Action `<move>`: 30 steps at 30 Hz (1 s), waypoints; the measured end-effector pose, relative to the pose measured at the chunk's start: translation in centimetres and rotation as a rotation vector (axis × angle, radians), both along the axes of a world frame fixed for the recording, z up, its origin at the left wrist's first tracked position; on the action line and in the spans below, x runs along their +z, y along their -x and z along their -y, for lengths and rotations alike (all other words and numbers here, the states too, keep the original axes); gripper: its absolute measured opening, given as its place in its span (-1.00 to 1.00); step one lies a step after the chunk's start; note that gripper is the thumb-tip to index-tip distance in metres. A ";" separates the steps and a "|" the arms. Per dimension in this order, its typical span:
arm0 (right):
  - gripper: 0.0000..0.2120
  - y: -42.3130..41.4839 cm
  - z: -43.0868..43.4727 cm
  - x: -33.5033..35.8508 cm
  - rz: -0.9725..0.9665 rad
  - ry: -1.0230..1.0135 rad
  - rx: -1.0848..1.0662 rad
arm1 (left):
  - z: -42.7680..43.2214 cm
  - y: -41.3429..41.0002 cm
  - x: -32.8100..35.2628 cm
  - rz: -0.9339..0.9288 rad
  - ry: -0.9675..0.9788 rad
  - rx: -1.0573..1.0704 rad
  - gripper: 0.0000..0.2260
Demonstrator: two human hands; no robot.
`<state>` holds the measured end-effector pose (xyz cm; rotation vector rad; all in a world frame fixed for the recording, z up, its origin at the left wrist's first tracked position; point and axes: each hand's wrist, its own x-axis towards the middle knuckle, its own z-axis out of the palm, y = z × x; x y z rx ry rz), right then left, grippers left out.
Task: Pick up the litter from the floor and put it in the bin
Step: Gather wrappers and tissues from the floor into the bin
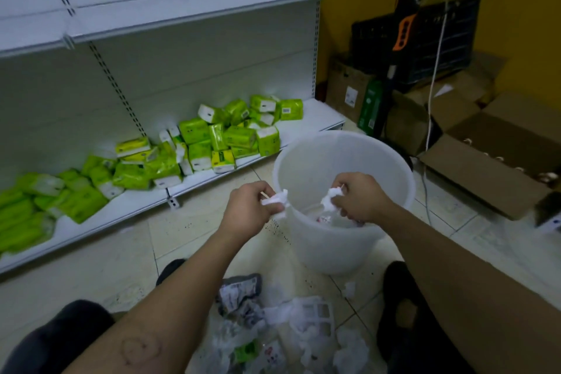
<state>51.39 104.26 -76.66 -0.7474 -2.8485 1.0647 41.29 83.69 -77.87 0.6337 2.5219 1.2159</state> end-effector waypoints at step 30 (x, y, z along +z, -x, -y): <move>-0.25 -0.9 -2.0 -6.0 0.177 -0.137 0.078 | -6.5 0.3 -7.3 -0.290 0.344 -0.226 -0.46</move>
